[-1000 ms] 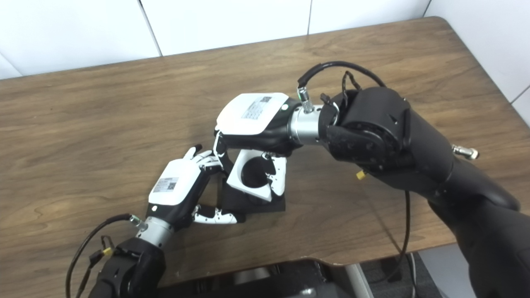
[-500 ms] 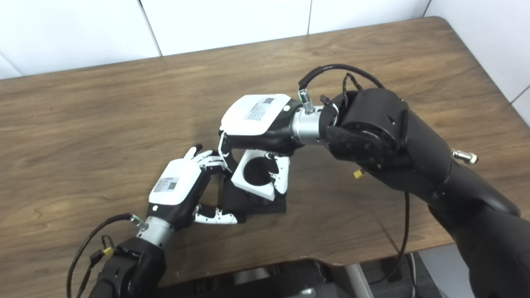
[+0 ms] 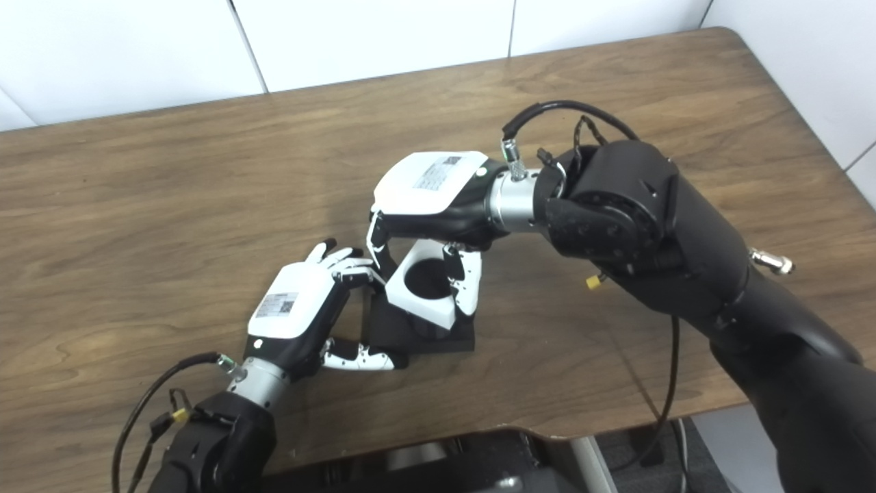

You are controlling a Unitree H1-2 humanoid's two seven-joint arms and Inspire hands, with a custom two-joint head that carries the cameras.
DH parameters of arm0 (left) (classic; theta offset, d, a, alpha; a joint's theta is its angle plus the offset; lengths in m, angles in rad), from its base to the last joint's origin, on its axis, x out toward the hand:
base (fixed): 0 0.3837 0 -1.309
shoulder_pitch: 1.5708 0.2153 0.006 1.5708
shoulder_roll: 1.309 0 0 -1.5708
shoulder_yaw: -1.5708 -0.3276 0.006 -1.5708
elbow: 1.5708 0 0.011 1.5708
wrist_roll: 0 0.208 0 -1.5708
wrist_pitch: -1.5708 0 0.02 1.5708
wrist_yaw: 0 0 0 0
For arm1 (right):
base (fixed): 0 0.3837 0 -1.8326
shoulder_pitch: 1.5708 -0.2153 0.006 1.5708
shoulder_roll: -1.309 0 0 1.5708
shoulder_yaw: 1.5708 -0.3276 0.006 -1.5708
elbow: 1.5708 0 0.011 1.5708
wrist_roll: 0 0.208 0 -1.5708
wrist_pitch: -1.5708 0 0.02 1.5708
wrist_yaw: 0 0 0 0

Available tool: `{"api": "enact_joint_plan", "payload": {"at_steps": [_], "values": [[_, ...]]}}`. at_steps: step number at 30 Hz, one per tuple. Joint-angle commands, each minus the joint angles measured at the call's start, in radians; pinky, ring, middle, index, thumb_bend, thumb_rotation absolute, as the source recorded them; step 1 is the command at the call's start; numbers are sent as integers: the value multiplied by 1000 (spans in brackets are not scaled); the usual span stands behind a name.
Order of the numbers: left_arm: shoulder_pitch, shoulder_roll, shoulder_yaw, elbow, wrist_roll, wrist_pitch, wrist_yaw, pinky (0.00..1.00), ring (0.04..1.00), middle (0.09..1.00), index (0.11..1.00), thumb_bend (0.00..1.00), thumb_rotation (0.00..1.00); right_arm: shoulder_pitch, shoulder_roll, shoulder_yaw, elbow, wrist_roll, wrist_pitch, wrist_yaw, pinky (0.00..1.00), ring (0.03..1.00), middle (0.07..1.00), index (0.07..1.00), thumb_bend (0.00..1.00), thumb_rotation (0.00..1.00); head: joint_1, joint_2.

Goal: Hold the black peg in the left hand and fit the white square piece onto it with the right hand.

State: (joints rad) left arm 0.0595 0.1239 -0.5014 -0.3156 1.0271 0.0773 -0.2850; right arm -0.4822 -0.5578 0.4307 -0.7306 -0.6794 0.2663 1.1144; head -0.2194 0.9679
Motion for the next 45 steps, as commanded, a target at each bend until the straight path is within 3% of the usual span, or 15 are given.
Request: {"api": "enact_joint_plan", "payload": {"at_steps": [1,22,23,24,26,32,37,45], "values": [[-9,-1,-1,-18,13,0,-1,1000,894,788,487,509,60,-19,-13,-22,10,-20,-29,-27,842,878,756,487,525,135,0,0],[-10,-10,-2,-16,17,3,-5,1000,896,787,487,509,59,11,-10,-42,27,-21,-41,-47,853,885,760,491,525,150,11,4],[-10,-10,-2,-17,19,3,-6,1000,896,787,487,509,59,10,-9,-42,26,-21,-39,-46,851,883,759,546,782,197,11,4],[-10,-9,-3,-17,21,3,-7,1000,896,787,487,509,59,9,-8,-42,25,-21,-38,-45,851,883,759,564,873,214,10,4],[-11,-8,-3,-17,23,2,-8,1000,896,789,488,509,59,7,-5,-42,22,-22,-34,-42,851,882,759,580,955,236,9,5],[-10,-10,-1,-18,17,6,-12,1000,897,788,487,509,59,-16,-5,-31,9,-49,-1,25,909,909,802,676,1000,309,9,5],[-11,-9,0,-17,16,4,-10,1000,896,788,487,509,59,-44,-13,-11,-1,-85,10,99,989,985,912,823,1000,405,9,5],[-12,-8,1,-20,20,7,-16,1000,897,788,487,509,59,-55,-14,-4,-4,-108,14,102,1000,1000,999,952,1000,446,9,8]]}}
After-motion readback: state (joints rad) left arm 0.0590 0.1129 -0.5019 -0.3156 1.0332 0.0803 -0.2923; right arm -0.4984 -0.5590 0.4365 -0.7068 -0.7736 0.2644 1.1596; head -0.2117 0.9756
